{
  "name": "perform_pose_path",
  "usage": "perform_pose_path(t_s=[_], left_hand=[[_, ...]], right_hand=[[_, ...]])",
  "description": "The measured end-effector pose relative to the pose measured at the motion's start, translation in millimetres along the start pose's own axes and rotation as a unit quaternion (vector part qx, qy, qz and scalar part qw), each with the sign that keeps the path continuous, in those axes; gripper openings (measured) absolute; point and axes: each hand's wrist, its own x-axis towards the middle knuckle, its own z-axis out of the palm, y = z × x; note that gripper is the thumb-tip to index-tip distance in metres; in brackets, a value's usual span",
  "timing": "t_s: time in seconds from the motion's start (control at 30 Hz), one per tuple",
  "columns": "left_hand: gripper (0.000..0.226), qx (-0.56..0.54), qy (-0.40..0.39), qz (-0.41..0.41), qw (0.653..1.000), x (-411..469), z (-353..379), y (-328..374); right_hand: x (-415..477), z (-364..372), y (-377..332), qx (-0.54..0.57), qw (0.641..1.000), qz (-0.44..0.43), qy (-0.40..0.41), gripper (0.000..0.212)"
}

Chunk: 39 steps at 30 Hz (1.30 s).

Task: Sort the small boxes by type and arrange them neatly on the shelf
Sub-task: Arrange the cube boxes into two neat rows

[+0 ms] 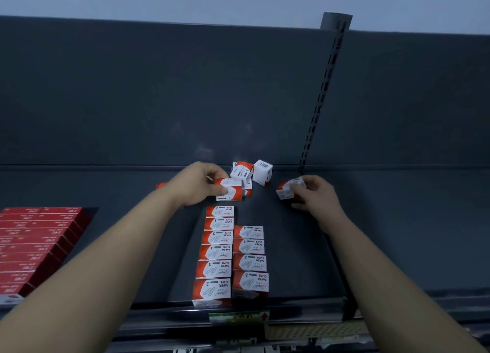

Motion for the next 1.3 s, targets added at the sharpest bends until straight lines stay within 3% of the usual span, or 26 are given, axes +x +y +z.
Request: perform_pose_path(t_s=[0.13,0.37,0.53,0.7,0.83,1.0,1.13,1.3], left_hand=[[0.022,-0.051,-0.004,0.031,0.998,-2,9,17],[0.026,0.028,-0.1,0.021,0.994,-7,45,27],[0.008,0.023,-0.137,0.021,0.99,-12,39,27],[0.018,-0.011,-0.067,0.0,0.998,-19,35,17],[0.032,-0.078,0.012,-0.035,0.996,-33,35,-3],[0.048,-0.146,0.025,-0.069,0.987,-49,45,-11],[0.047,-0.186,0.051,-0.064,0.979,-60,53,-8],[0.037,-0.231,0.05,-0.06,0.97,-71,59,1]], right_hand=[[0,-2,4,0.07,0.996,0.031,-0.051,0.029],[-7,-12,-2,-0.023,0.998,-0.048,-0.044,0.05],[-14,3,-9,-0.092,0.989,-0.1,-0.05,0.042],[-21,17,-3,-0.219,0.965,-0.108,-0.097,0.028],[-27,23,-9,-0.215,0.959,-0.092,-0.158,0.03],[-38,37,-14,-0.157,0.957,-0.019,-0.243,0.018],[-44,27,-14,-0.123,0.94,0.017,-0.317,0.037],[-49,39,-16,-0.117,0.939,0.032,-0.322,0.047]])
